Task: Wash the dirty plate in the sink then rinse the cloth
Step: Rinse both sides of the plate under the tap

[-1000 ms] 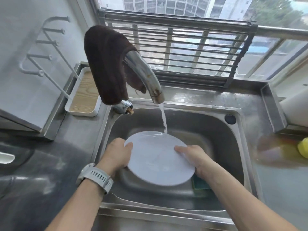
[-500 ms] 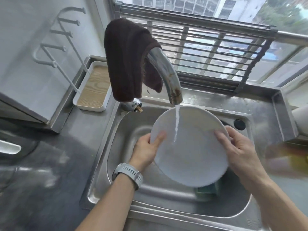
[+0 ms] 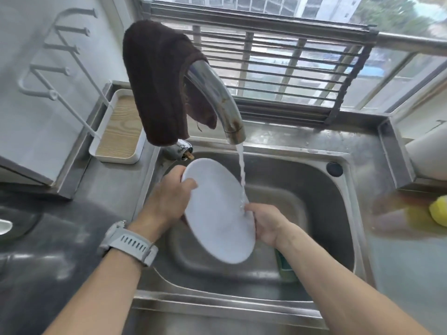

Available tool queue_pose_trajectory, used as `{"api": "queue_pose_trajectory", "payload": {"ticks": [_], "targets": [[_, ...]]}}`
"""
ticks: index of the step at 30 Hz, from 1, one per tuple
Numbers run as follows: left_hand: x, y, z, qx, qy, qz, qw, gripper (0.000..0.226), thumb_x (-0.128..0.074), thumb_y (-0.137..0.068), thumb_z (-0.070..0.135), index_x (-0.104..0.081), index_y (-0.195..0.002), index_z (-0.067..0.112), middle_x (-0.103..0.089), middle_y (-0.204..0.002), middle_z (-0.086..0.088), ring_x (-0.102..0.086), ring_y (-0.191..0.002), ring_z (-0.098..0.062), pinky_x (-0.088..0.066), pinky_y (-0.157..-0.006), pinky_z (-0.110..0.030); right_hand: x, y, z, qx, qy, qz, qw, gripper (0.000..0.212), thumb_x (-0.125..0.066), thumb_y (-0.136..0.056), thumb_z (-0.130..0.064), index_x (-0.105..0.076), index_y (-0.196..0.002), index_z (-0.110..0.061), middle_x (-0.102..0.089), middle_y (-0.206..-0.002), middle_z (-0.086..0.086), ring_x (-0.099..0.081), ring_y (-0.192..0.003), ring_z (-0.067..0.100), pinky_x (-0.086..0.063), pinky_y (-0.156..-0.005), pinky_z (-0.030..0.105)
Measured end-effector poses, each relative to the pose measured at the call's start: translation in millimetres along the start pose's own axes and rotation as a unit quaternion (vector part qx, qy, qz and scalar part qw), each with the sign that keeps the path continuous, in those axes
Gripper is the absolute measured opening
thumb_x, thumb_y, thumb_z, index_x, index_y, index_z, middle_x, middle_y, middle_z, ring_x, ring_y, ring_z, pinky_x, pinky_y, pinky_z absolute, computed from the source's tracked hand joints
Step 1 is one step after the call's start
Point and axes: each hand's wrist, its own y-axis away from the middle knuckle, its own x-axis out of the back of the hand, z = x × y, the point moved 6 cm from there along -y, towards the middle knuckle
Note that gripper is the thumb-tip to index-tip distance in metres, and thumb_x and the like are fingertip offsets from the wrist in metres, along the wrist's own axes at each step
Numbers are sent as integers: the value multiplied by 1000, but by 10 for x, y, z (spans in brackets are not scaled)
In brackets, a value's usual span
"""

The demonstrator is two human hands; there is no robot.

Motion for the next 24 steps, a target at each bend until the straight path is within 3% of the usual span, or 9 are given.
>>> {"api": "queue_pose_trajectory", "payload": {"ticks": [2, 4, 7, 10, 12, 14, 16, 18, 24], "targets": [[99, -3, -104, 59, 2, -15, 998, 11, -55, -92, 21, -61, -92, 12, -64, -85, -9, -62, -63, -19, -49, -43, -22, -140, -55, -7, 1, 47, 8, 999, 41, -71, -86, -19, -64, -119, 5, -74, -105, 17, -73, -92, 35, -58, -87, 48], [144, -30, -270, 95, 7, -44, 994, 19, -54, -89, 16, -64, -97, 2, -67, -82, -18, -63, -58, -26, -53, -46, -29, -208, -87, -76, 31, 96, 29, 994, 45, -73, -85, -26, -61, -116, 5, -74, -100, 15, -74, -82, 31, -61, -72, 37], [134, -7, -547, 141, 50, -64, 987, 22, -52, -98, 5, -66, -106, -9, -69, -81, -24, -65, -59, -32, -53, -42, -30, -140, 4, -237, 80, 215, 82, 970, 38, -68, -80, -38, -67, -98, -5, -74, -90, 8, -74, -75, 26, -59, -64, 33], [-8, 5, -739, 155, 74, -72, 982, 26, -55, -104, 20, -72, -108, 1, -77, -98, -22, -74, -87, -40, -62, -72, -46, 100, 182, -412, 141, 283, 145, 938, 36, -63, -81, -41, -72, -78, -7, -74, -75, 3, -71, -69, 25, -51, -57, 28], [-169, 34, -746, 149, 84, -83, 982, 34, -51, -106, 30, -74, -104, 5, -78, -95, -19, -76, -87, -37, -62, -70, -40, 298, 327, -478, 178, 281, 177, 926, 36, -62, -84, -39, -72, -72, -6, -72, -66, 1, -68, -63, 23, -48, -54, 30], [-332, 64, -672, 144, 71, -91, 983, 44, -46, -108, 35, -74, -98, 4, -75, -77, -11, -71, -59, -22, -55, -45, -26, 517, 461, -497, 200, 272, 202, 919, 37, -62, -87, -34, -67, -70, -2, -65, -59, 2, -58, -56, 21, -42, -53, 30], [-507, 102, -563, 131, 58, -109, 984, 53, -41, -108, 39, -74, -94, -1, -64, -57, -7, -56, -37, -17, -41, -32, -22, 708, 580, -487, 209, 245, 209, 923, 36, -62, -87, -32, -67, -74, 1, -64, -63, 15, -56, -59, 21, -41, -56, 31], [-641, 114, -495, 132, 64, -128, 981, 59, -38, -108, 42, -71, -90, -3, -57, -48, -4, -48, -30, -16, -34, -31, -18, 878, 662, -459, 199, 208, 200, 936, 32, -63, -88, -28, -70, -79, 2, -70, -77, 23, -59, -61, 21, -45, -60, 32], [-702, 54, -361, 162, 147, -106, 970, 37, -50, -101, 22, -51, -65, 13, -42, -37, 2, -35, -30, -14, -25, -39, -16, 974, 459, -276, 84, 111, 116, 983, 16, -67, -91, -9, -72, -87, 6, -76, -78, 18, -70, -67, 30, -53, -69, 35]]}}
